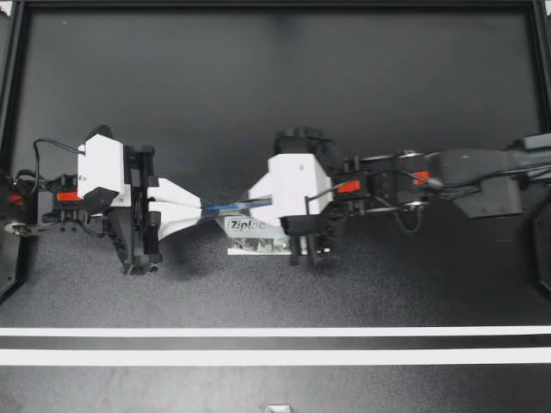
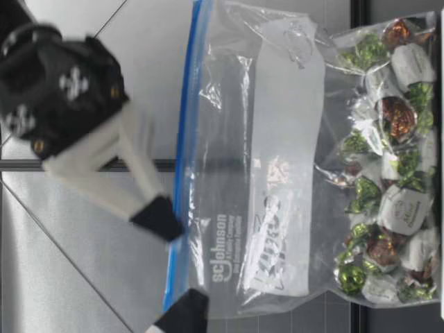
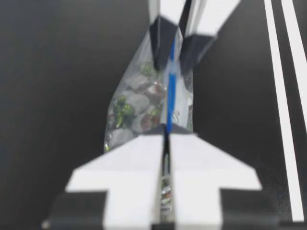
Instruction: Slide open the ziploc bag.
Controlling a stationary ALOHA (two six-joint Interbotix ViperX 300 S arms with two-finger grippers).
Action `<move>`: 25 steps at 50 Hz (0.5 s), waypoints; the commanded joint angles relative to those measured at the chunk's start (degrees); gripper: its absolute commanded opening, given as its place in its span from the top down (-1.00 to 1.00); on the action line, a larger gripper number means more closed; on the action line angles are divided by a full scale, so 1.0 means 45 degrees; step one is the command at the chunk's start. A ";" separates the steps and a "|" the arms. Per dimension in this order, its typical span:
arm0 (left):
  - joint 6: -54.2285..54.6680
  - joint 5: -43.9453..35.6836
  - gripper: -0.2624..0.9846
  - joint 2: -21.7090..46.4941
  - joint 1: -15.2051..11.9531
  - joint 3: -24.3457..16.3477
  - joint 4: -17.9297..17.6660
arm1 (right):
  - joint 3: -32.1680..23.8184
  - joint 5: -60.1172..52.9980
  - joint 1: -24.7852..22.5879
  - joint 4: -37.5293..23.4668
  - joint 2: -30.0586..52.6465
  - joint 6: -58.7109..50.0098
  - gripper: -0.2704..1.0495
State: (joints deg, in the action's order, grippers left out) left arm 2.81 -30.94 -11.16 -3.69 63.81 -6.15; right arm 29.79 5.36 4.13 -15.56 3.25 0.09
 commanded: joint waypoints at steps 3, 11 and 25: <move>-0.0020 -0.0039 0.80 -0.0059 -0.0137 0.0000 -0.0020 | 0.0762 0.0527 0.0039 0.0039 -0.1465 -0.0039 0.71; -0.0020 -0.0039 0.80 -0.0059 -0.0176 0.0039 -0.0020 | 0.2148 0.0625 0.0195 0.0039 -0.2715 -0.0098 0.71; -0.0020 0.0020 0.80 -0.0059 -0.0176 0.0098 -0.0020 | 0.3789 0.0605 0.0488 0.0137 -0.4336 -0.0469 0.72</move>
State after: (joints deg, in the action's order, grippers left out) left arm 2.81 -30.85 -11.07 -4.31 64.51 -6.24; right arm 45.70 8.26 5.27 -15.03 -13.10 -1.76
